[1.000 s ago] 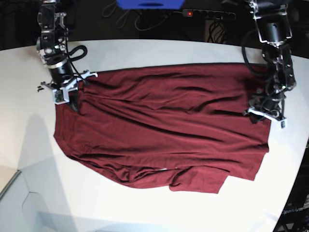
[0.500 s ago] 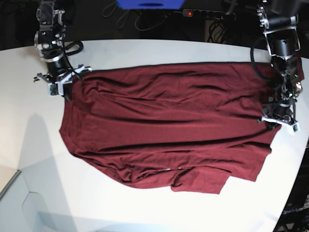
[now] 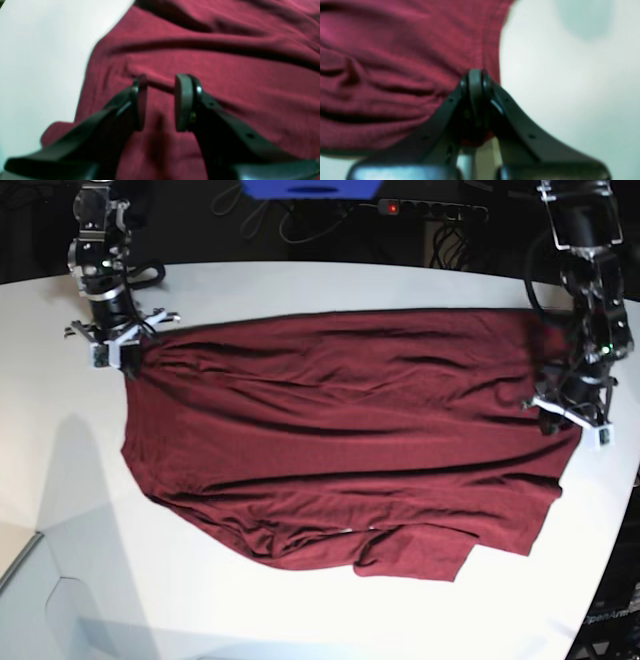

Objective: Layout the t-shirt on the table in an organized manner, then fold the t-shirt properly
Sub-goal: 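Grasp the shirt edges with both grippers and pull them apart, then pull the shirt edge with the left gripper away from the right gripper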

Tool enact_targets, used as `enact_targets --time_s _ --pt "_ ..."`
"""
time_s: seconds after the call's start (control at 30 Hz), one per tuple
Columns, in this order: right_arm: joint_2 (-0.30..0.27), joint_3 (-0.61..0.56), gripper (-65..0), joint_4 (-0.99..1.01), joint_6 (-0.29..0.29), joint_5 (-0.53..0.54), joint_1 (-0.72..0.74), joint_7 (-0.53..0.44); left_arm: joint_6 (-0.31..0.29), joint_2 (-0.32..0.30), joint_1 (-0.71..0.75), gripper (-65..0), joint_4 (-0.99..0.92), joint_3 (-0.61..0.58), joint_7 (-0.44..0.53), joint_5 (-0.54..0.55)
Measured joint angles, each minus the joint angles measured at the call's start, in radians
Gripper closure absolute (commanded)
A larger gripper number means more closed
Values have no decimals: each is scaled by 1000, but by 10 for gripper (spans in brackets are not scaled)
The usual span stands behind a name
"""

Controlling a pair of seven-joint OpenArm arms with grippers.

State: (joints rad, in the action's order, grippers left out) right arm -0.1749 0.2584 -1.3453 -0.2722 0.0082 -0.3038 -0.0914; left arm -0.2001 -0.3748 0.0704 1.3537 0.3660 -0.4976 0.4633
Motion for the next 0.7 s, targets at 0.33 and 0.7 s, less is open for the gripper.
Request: enact_targets --time_s 0.33,0.7 --pt "14 121 0 3 -23 -1 -7 16 6 28 31 -187 -61 119 7 -2" --pt "90 138 0 -149 -142 -15 3 50 3 29 -7 -187 -57 122 -2 -2"
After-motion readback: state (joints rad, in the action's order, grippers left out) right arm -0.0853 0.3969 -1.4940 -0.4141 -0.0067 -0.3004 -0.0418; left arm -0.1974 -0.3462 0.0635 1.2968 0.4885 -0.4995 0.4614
